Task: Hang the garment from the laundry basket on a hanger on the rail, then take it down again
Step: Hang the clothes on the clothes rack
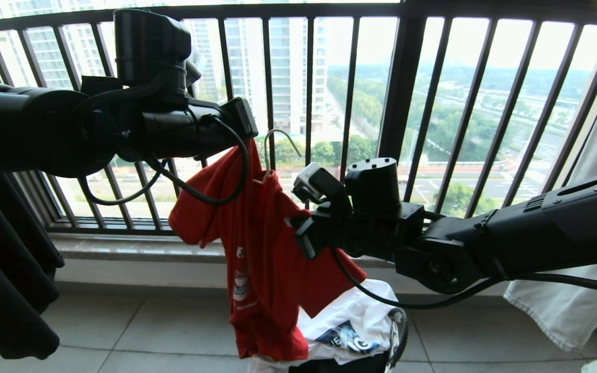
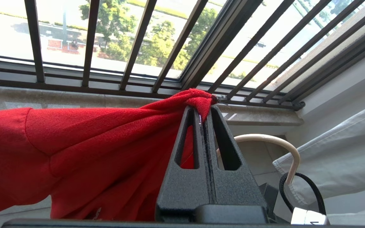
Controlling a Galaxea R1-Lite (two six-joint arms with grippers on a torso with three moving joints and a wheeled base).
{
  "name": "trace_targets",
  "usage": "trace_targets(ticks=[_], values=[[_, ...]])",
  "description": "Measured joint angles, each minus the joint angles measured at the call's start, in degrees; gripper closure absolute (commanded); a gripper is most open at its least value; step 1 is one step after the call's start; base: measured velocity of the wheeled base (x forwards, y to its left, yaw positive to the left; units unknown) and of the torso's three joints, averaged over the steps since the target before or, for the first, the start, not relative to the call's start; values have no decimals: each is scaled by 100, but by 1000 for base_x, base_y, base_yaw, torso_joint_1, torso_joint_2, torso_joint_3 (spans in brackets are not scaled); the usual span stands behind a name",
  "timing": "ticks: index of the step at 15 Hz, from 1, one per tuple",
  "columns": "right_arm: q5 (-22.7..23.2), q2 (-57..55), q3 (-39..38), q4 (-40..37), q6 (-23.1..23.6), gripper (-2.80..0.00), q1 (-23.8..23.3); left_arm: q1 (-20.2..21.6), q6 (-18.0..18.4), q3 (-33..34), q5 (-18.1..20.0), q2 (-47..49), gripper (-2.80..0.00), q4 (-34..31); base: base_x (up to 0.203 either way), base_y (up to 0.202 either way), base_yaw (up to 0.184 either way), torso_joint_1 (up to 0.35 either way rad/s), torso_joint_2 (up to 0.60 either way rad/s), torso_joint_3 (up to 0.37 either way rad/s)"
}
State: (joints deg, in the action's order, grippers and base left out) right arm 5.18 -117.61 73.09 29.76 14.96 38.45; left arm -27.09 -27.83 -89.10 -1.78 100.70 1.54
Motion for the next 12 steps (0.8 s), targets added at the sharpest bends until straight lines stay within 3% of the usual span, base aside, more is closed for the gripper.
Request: trace_targets(ticks=[5, 7, 12], values=[[48, 93, 5, -5, -25, 0, -37, 671, 390, 28, 994, -421, 0, -466, 0, 0, 0, 0, 0, 0], [273, 124, 5, -11, -88, 0, -141, 934, 688, -15, 1479, -489, 0, -646, 0, 0, 0, 0, 0, 0], [896, 185, 88, -30, -749, 0, -193, 952, 1448, -1419, 1880, -250, 0, -2313, 0, 0, 0, 0, 0, 0]])
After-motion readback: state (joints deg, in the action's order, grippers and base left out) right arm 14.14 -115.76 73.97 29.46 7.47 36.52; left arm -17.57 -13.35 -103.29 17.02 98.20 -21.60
